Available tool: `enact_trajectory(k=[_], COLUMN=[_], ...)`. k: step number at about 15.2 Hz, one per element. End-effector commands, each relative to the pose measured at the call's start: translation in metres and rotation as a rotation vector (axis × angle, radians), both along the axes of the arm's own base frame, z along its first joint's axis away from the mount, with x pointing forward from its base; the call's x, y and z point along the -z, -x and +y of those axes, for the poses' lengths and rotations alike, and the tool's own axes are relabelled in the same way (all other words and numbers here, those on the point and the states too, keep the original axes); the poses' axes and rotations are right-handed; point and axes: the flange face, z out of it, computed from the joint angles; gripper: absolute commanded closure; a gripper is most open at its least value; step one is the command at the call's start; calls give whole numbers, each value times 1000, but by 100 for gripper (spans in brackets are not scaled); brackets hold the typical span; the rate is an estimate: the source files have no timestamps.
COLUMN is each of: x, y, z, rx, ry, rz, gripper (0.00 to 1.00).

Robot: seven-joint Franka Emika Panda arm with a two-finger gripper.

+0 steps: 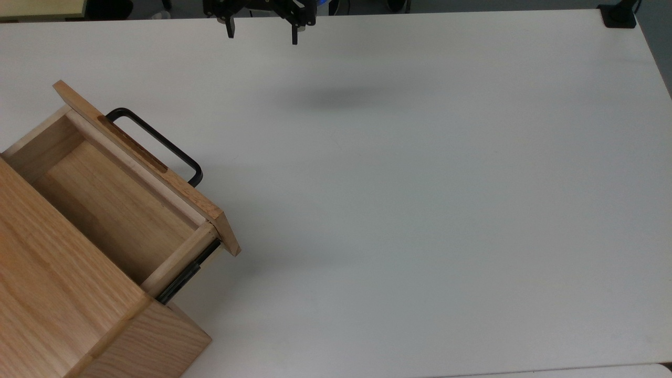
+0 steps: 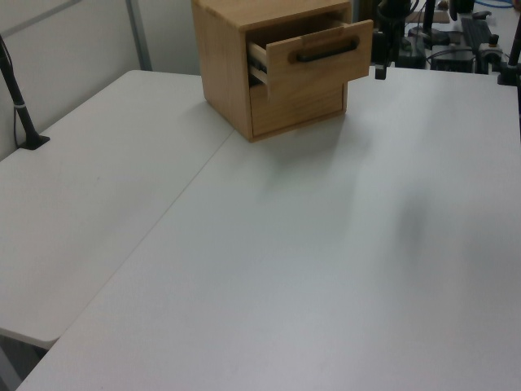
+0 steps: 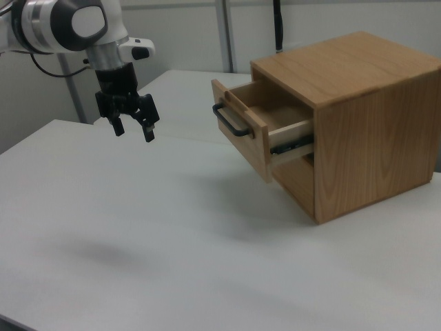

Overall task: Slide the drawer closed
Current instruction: 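Move the gripper toward the open drawer's front panel near the black handle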

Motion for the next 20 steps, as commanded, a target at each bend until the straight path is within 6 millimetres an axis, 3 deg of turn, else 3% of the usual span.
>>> enact_trajectory(k=[1, 8, 9, 10, 11, 12, 13, 17, 20], x=[-4, -3, -2, -1, -1, 0, 1, 4, 17], y=[5, 5, 5, 4, 4, 4, 4, -4, -19], z=[-5, -4, -3, -3, -2, 0, 0, 2, -2], rx=[11, 9, 8, 5, 5, 2, 4, 48, 184], ry=[-16, -16, -16, -16, -18, -19, -21, -23, -29], rz=[5, 8, 8, 9, 8, 10, 12, -35, -73], gripper=[0, 0, 4, 24, 64, 89, 100, 100, 100])
